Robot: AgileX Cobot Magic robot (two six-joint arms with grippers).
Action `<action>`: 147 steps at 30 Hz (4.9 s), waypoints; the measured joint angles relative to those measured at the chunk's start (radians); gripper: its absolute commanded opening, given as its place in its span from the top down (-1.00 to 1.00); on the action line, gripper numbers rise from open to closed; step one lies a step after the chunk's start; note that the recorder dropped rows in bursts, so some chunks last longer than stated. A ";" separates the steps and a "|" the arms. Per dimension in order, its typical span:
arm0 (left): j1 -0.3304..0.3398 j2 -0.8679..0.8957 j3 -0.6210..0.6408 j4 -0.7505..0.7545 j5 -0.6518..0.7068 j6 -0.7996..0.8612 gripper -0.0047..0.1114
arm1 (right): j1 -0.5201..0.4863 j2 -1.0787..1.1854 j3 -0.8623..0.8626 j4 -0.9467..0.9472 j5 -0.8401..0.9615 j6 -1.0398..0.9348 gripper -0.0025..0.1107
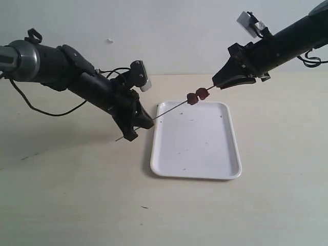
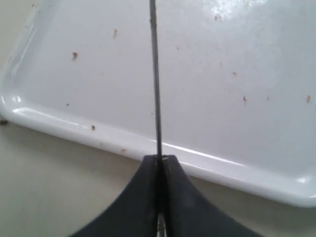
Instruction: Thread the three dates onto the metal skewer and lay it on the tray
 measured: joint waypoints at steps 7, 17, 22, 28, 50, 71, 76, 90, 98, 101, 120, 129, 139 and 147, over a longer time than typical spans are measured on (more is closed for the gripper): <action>0.000 0.000 0.004 -0.097 -0.005 0.062 0.92 | 0.003 -0.002 0.000 0.008 0.000 0.002 0.49; -0.006 0.002 0.004 -0.222 0.005 0.079 0.92 | 0.020 -0.004 0.000 0.045 -0.002 0.002 -0.31; -0.006 0.002 0.004 -0.229 0.010 0.064 0.92 | -0.001 -0.004 0.000 0.045 0.001 -0.024 -0.31; -0.006 0.002 0.004 -0.232 0.000 0.054 0.92 | -0.058 -0.043 0.000 0.051 0.001 -0.050 -0.31; -0.006 0.002 0.004 -0.282 0.060 -0.762 0.92 | -0.081 -0.137 0.014 0.156 0.001 -0.261 0.96; -0.085 0.162 0.004 -0.596 0.093 -0.821 0.92 | -0.077 -0.341 0.347 0.335 -0.408 -0.548 0.96; -0.089 0.181 0.004 -0.598 0.092 -0.846 0.81 | -0.061 -0.361 0.347 0.341 -0.360 -0.566 0.96; -0.089 0.172 0.004 -0.594 0.095 -0.867 0.24 | -0.042 -0.361 0.349 0.357 -0.332 -0.587 0.96; -0.072 0.136 0.004 -0.605 0.174 -0.825 0.32 | -0.042 -0.364 0.349 0.357 -0.321 -0.587 0.96; -0.026 0.091 0.004 -0.609 0.214 -0.736 0.78 | -0.042 -0.382 0.349 0.327 -0.323 -0.554 0.96; 0.227 -0.591 0.449 -0.462 0.056 -0.432 0.92 | -0.041 -1.112 0.800 0.106 -0.603 -0.262 0.96; 0.198 -1.029 0.871 -0.518 -0.476 -0.421 0.92 | -0.041 -1.601 1.040 0.115 -0.673 -0.190 0.96; 0.191 -1.473 1.163 -0.549 -0.385 -0.425 0.92 | -0.041 -1.810 1.094 0.118 -0.317 -0.184 0.96; 0.191 -1.715 1.230 -0.555 -0.044 -0.443 0.92 | -0.041 -1.839 1.096 0.118 -0.243 -0.184 0.96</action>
